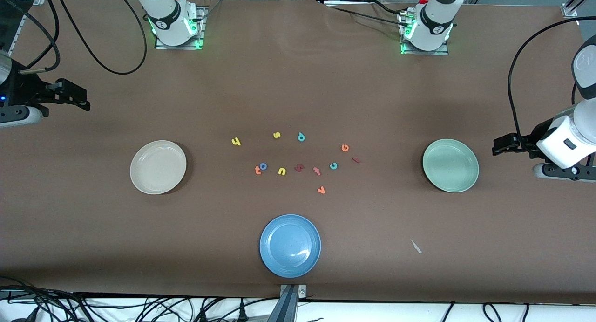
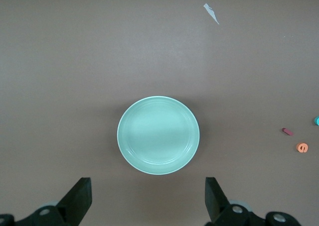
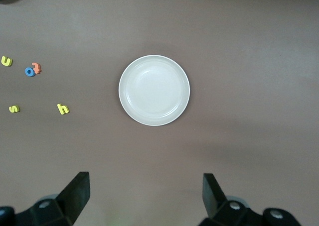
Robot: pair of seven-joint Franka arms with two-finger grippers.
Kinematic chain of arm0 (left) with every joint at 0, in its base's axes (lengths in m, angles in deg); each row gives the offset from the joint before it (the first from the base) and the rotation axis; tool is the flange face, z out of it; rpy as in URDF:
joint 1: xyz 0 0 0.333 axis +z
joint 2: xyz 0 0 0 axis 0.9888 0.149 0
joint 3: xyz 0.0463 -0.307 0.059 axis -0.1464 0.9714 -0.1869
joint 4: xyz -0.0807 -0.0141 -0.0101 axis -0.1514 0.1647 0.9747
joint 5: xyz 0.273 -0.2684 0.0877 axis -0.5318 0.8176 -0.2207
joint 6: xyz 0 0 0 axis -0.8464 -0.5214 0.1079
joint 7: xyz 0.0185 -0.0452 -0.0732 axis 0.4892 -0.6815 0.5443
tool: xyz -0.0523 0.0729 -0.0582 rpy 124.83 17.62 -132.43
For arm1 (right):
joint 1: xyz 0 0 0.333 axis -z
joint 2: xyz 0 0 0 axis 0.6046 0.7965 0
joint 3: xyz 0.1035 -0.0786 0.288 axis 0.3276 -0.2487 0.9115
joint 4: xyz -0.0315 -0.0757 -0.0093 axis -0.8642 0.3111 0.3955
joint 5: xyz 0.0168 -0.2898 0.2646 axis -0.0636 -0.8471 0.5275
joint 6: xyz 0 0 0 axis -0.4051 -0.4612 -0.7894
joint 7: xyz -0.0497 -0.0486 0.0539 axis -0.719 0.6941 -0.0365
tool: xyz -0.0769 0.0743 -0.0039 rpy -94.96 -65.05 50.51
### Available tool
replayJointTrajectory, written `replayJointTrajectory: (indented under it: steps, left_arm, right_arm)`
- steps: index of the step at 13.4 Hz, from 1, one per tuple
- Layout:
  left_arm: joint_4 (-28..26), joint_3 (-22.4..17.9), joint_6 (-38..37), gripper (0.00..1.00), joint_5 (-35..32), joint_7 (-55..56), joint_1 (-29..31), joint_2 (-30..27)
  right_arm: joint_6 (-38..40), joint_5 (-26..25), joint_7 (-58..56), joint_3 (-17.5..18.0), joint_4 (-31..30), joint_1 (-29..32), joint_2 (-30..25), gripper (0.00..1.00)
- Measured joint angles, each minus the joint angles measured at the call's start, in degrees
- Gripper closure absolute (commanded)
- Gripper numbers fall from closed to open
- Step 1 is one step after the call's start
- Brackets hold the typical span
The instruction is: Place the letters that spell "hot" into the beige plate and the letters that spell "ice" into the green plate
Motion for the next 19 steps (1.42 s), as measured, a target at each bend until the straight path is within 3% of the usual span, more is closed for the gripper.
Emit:
replayJointTrajectory:
  steps: [3,7,12,19]
  left_arm:
    - [-0.2,0.06,0.0,0.0,0.34,0.71,-0.2,0.14]
    - [-0.4,0.65,0.0,0.0,4.05,10.45,-2.0,2.01]
    - [-0.61,1.07,2.16,0.0,4.19,32.31,-9.58,7.08]
    - [-1.23,1.18,16.99,0.0,4.19,64.93,-18.93,18.41]
  right_arm:
    - [0.0,0.0,0.0,0.0,0.0,0.0,0.0,0.0]
    - [0.0,0.0,0.0,-0.01,0.0,0.0,0.0,0.0]
    - [-0.09,0.0,0.0,-0.01,0.01,0.02,0.01,0.0]
    - [-0.14,0.0,0.06,-0.08,0.06,0.73,0.01,0.0]
